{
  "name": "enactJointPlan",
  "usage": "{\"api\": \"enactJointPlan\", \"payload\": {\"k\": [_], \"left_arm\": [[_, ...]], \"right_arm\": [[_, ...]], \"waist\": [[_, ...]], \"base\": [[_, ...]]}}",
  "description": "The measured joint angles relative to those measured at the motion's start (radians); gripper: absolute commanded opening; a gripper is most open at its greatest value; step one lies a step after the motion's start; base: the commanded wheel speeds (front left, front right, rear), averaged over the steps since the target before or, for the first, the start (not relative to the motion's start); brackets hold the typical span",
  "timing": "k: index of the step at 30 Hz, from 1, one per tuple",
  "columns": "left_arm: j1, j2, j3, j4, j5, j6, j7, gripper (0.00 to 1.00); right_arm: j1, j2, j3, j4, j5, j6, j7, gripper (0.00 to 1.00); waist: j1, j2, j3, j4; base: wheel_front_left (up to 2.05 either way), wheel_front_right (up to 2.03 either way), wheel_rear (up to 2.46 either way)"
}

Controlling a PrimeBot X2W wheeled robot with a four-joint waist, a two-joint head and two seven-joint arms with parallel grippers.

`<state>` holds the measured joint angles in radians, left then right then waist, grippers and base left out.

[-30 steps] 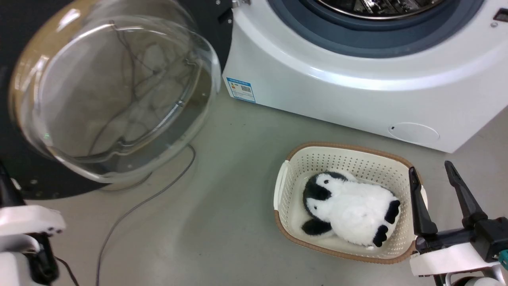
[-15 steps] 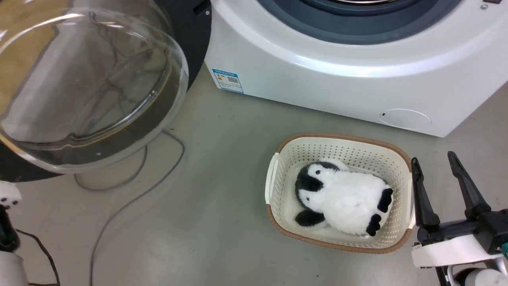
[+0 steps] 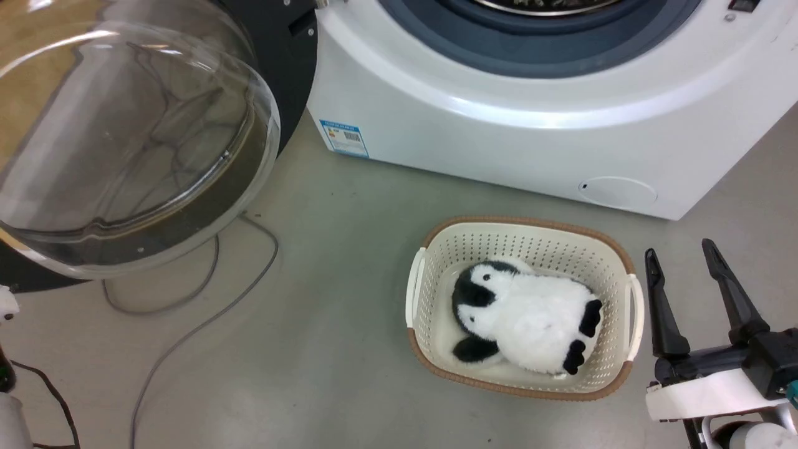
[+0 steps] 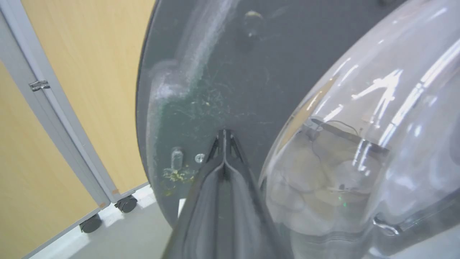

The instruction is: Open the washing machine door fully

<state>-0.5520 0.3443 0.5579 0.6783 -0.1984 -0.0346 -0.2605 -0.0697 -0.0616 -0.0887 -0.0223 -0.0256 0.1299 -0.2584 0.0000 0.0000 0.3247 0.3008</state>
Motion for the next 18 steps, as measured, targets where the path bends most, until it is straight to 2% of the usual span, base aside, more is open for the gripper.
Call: {"api": "enactJointPlan", "payload": {"k": [10,18], "left_arm": [[0.108,-0.088,-0.001,-0.166,0.056,-0.049,0.000,0.00],[0.201,-0.151,-0.056,-0.336,0.102,-0.076,0.000,0.00]], "right_arm": [[0.015,0.006,-0.004,0.004,0.010,0.000,0.000,1.00],[0.049,0.007,-0.014,-0.009,0.047,0.000,0.000,1.00]], "waist": [[0.0000,0.0000,-0.089,-0.007],[0.0000,0.0000,-0.167,-0.022]], "base": [[0.00,0.00,0.00],[0.00,0.00,0.00]]}}
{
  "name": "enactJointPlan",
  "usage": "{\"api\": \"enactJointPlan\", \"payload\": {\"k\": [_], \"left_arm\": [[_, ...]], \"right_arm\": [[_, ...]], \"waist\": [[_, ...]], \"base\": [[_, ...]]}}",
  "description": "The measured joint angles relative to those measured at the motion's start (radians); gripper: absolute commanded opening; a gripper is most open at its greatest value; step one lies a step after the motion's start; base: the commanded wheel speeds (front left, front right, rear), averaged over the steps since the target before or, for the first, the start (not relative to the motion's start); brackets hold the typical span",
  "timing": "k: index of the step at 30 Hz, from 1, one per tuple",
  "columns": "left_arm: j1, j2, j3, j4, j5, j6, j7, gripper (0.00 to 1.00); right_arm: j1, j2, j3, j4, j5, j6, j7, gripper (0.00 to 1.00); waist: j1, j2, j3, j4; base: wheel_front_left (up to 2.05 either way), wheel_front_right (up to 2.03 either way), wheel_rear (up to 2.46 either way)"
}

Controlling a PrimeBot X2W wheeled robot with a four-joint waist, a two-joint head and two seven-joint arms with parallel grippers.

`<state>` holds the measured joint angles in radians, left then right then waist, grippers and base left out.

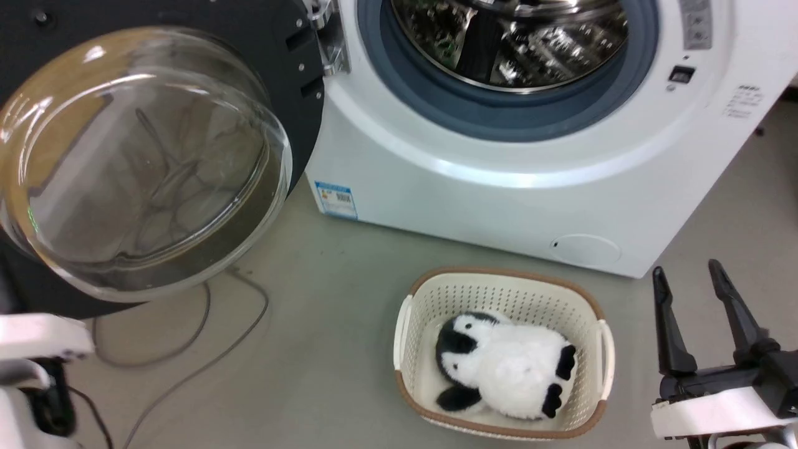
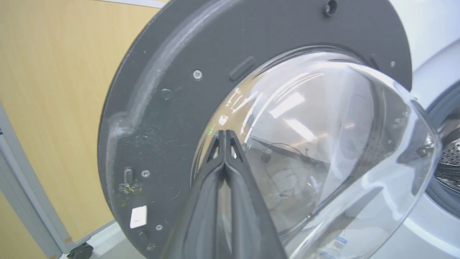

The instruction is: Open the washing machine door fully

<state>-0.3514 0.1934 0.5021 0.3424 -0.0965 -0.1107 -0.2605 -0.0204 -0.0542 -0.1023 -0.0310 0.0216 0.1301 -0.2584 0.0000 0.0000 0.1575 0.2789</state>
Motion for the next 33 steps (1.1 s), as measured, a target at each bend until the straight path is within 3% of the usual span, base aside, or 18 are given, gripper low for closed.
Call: {"api": "enactJointPlan", "payload": {"k": [11,18,19,20,21,33], "left_arm": [[0.200,-0.111,-0.193,-0.175,0.026,-0.015,0.000,0.00],[0.256,-0.124,-0.261,-0.222,0.042,-0.015,0.000,0.00],[0.268,-0.127,-0.271,-0.228,0.041,-0.015,0.000,0.09],[0.280,-0.129,-0.281,-0.232,0.041,-0.015,0.000,0.73],[0.293,-0.132,-0.292,-0.238,0.042,-0.015,0.000,1.00],[0.360,-0.141,-0.380,-0.260,0.076,0.040,0.000,1.00]], "right_arm": [[0.060,0.001,-0.016,-0.012,0.036,0.000,0.000,1.00],[0.077,0.001,-0.021,-0.009,0.042,0.000,0.000,1.00],[0.081,0.001,-0.022,-0.008,0.043,0.000,0.000,1.00],[0.084,0.001,-0.020,-0.008,0.043,0.000,0.000,1.00],[0.088,0.001,-0.018,-0.007,0.043,0.000,0.000,1.00],[0.104,0.001,-0.002,0.009,0.059,0.000,0.000,1.00]], "waist": [[-0.0001,0.0000,-0.094,-0.074],[-0.0001,0.0000,-0.121,-0.133],[0.0000,0.0000,-0.125,-0.142],[-0.0001,0.0000,-0.129,-0.150],[0.0000,0.0000,-0.133,-0.159],[-0.0001,0.0000,-0.146,-0.232]], "base": [[0.00,0.00,0.00],[0.00,0.00,0.00],[0.00,0.00,0.00],[0.00,0.00,0.00],[0.00,0.00,0.00],[0.00,0.00,0.00]]}}
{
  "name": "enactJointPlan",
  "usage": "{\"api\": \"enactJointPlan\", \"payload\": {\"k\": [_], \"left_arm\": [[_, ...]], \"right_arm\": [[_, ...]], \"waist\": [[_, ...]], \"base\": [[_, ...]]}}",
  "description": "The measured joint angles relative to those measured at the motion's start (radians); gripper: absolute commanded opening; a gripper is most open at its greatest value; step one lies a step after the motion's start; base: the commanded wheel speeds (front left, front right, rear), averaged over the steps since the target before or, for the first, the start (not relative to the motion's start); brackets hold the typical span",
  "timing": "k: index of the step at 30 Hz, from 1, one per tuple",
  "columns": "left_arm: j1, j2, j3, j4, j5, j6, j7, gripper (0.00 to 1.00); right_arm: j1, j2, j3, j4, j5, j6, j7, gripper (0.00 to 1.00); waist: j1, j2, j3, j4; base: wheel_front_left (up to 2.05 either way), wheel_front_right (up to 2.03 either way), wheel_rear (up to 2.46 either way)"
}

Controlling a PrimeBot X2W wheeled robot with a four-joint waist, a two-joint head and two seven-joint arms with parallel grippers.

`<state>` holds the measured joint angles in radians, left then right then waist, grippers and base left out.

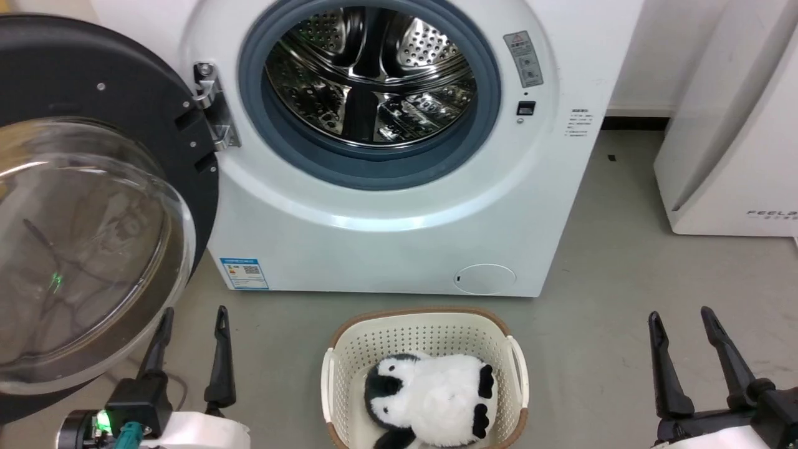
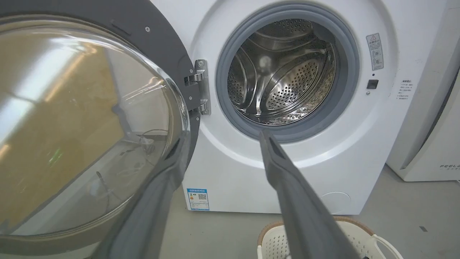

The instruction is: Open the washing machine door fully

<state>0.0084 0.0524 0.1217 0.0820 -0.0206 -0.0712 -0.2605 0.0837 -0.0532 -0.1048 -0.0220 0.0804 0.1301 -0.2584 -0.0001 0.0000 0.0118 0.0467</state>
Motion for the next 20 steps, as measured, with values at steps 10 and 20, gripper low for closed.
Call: {"api": "enactJointPlan", "payload": {"k": [10,20], "left_arm": [[0.019,-0.002,-0.032,0.016,0.000,0.019,0.000,0.00],[0.019,-0.002,-0.039,0.012,0.000,0.020,0.018,0.00]], "right_arm": [[-0.001,0.000,0.001,0.009,0.002,0.000,0.001,0.00],[-0.001,0.000,0.007,0.009,0.000,0.000,0.020,0.00]], "waist": [[0.0000,0.0000,0.002,-0.017],[0.0000,0.0000,0.001,-0.019]], "base": [[0.00,0.00,0.00],[0.00,0.00,0.00]]}}
